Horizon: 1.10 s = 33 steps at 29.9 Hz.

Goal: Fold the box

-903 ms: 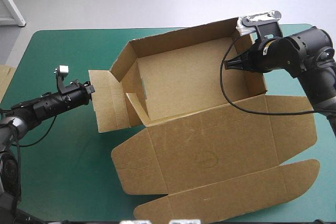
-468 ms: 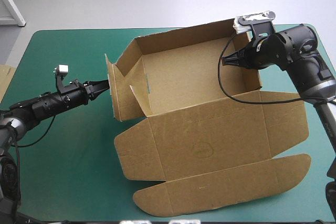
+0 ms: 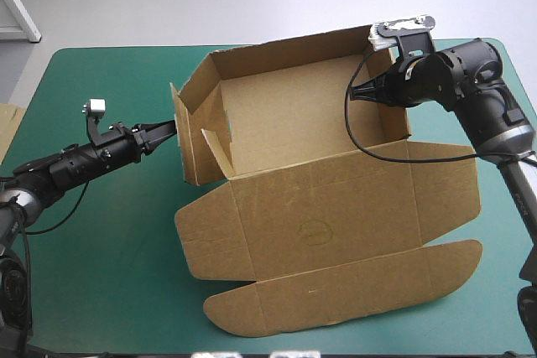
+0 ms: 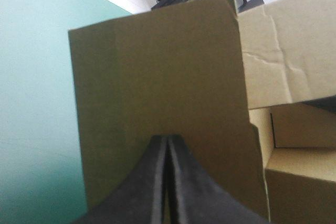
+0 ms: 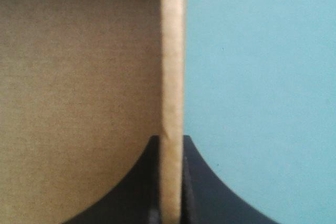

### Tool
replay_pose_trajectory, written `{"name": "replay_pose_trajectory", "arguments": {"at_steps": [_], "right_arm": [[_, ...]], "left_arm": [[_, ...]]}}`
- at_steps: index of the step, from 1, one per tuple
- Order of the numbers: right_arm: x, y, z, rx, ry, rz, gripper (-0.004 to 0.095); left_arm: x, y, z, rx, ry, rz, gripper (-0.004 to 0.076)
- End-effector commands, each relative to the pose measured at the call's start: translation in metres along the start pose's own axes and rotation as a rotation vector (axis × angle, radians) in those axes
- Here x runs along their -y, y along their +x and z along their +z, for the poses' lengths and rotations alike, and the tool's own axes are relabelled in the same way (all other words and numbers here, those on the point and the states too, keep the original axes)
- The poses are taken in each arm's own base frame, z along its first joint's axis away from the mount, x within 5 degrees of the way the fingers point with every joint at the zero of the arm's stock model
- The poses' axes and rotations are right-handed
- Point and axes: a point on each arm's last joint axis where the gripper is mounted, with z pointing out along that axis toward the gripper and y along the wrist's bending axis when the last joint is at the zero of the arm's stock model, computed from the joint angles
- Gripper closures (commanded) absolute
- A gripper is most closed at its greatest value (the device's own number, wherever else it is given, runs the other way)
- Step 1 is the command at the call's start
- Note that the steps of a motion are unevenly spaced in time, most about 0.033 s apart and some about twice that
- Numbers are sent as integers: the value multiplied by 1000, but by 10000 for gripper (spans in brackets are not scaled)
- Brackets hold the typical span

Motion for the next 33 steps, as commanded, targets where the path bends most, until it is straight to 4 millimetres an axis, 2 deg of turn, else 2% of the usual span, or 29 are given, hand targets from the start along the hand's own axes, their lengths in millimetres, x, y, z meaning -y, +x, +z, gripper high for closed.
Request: {"name": "replay_pose_trajectory", "arguments": {"at_steps": [1,6,10,14,17,21,26,30,33], "right_arm": [[0,-12,-26,139,-28,22,924],[0,-12,-26,141,-29,22,924],[0,-13,-26,153,-30,22,924],[0,-15,-26,167,-32,22,924],[0,-15,-26,173,-33,22,924],[0,-15,-26,175,-31,17,924],[2,-15,-27,170,-25,19,924],[2,-14,-27,159,-31,10,924],[2,-14,-27,159,-33,11,924]], "left_arm": [[46,-15,4,60,230,40,728],[91,-26,6,55,313,159,728],[128,-36,-5,74,354,246,728],[161,-36,-20,50,351,380,729],[175,-32,-28,24,322,464,734],[176,-26,-32,-15,201,527,734],[150,-30,-33,-43,-126,508,734],[140,-38,-38,0,-244,500,734],[129,-47,-53,60,-307,471,734]]}}
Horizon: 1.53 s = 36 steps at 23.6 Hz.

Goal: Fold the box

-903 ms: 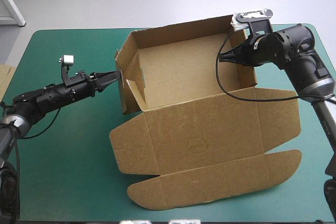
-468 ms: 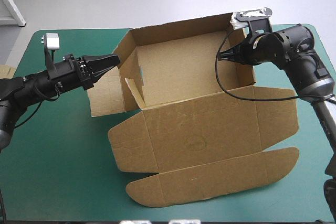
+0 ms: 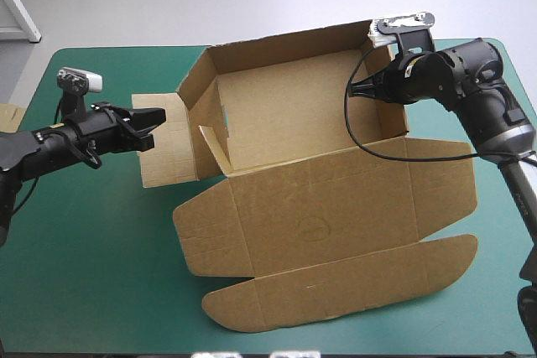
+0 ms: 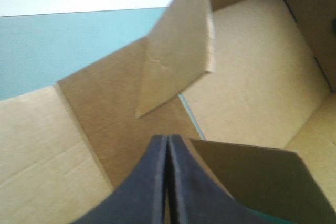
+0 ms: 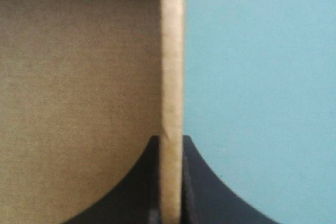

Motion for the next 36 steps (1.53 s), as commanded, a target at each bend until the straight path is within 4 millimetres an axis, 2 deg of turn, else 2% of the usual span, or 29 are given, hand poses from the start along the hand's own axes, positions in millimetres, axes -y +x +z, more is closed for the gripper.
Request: {"name": "replay_pose_trajectory", "arguments": {"at_steps": [1,5,10,16,18,21,22,25,28,33,36], "right_arm": [[2,-12,-27,130,-19,13,924],[1,-14,-31,138,-31,20,924],[-4,-21,-44,169,-78,15,924],[-6,-32,-66,225,-104,15,924],[-8,-34,-73,237,-127,18,924],[-11,-35,-75,236,-160,21,924],[-12,-34,-76,233,-174,27,924],[-14,-34,-76,228,-192,31,924],[-14,-33,-75,218,-198,33,924],[-15,-33,-73,212,-210,17,924],[-14,-32,-72,209,-192,10,924]], "left_arm": [[-11,-16,-22,123,-90,-47,734],[-45,-10,-39,176,-183,-159,733],[-82,8,-42,211,-168,-250,733],[-120,42,-26,183,-155,-366,733],[-132,57,-14,190,-106,-413,733],[-138,64,-5,224,14,-434,733],[-141,66,0,255,104,-432,733],[-155,79,13,256,160,-490,734],[-148,80,30,232,209,-502,734],[-109,67,71,212,356,-456,733],[-98,62,80,217,399,-463,733]]}}
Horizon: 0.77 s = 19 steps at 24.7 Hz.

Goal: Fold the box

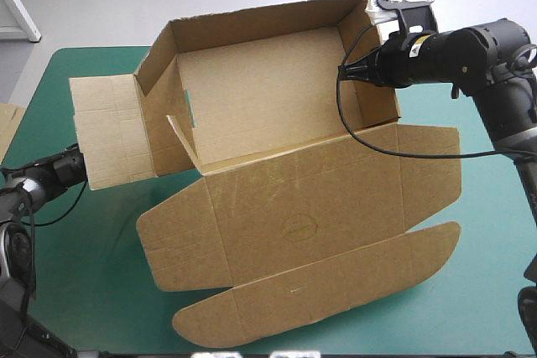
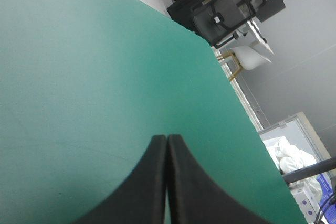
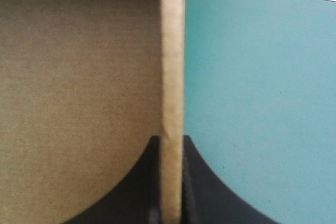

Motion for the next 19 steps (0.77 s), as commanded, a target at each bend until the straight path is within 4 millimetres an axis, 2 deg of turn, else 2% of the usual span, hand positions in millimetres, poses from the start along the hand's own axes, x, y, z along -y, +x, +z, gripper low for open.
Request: {"name": "replay_pose_trajectory", "arguments": {"at_steps": [1,11,16,19], "right_arm": [[-2,-11,-26,129,-1,-2,924],[3,-11,10,67,7,11,924],[5,-11,21,59,7,12,924],[5,-12,22,73,9,11,924]], "left_arm": [[37,-20,1,114,201,10,733],[83,-30,-17,158,240,106,732],[108,-37,-27,180,265,153,732],[117,-42,-30,182,279,134,732]]}}
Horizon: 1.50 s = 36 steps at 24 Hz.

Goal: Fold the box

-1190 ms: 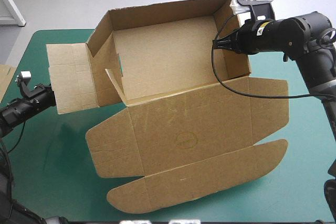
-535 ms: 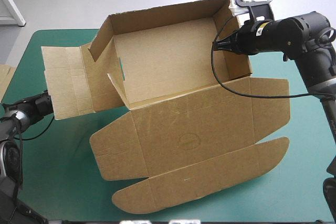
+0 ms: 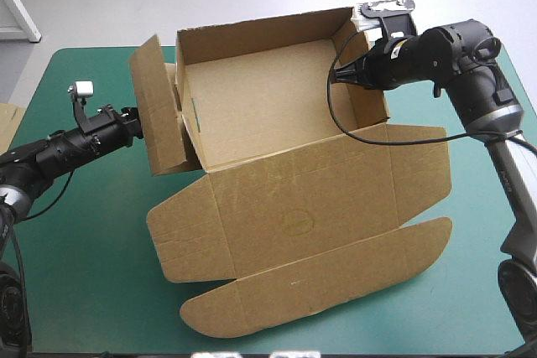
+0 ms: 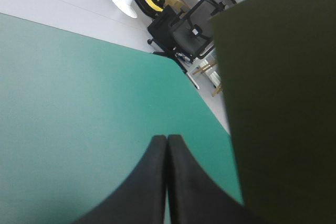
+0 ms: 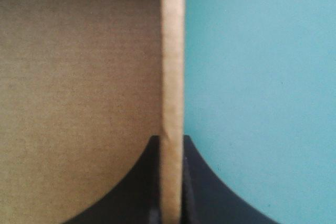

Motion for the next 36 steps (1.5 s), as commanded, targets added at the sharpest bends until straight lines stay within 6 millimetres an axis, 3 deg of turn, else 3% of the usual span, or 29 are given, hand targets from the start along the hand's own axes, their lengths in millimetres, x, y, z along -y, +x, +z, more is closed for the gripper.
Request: {"name": "replay_pose_trajectory", "arguments": {"at_steps": [1,4,8,11,25,32,36], "right_arm": [[-3,-14,-28,158,-17,8,924],[-3,-15,-28,164,-17,8,924],[-1,-14,-13,130,-13,7,924],[1,-13,1,99,-13,13,924],[5,-9,36,34,-3,1,924],[7,-8,49,16,1,-1,924],[7,-10,49,36,-3,1,924]], "left_arm": [[39,-25,-6,122,203,-23,732],[39,-26,-6,122,204,-30,721],[39,-26,-6,120,205,-47,586],[39,-26,-6,119,206,-56,533],[41,-29,-6,119,212,-77,526],[57,-40,1,57,230,-5,409],[57,-40,6,30,175,14,402]]}}
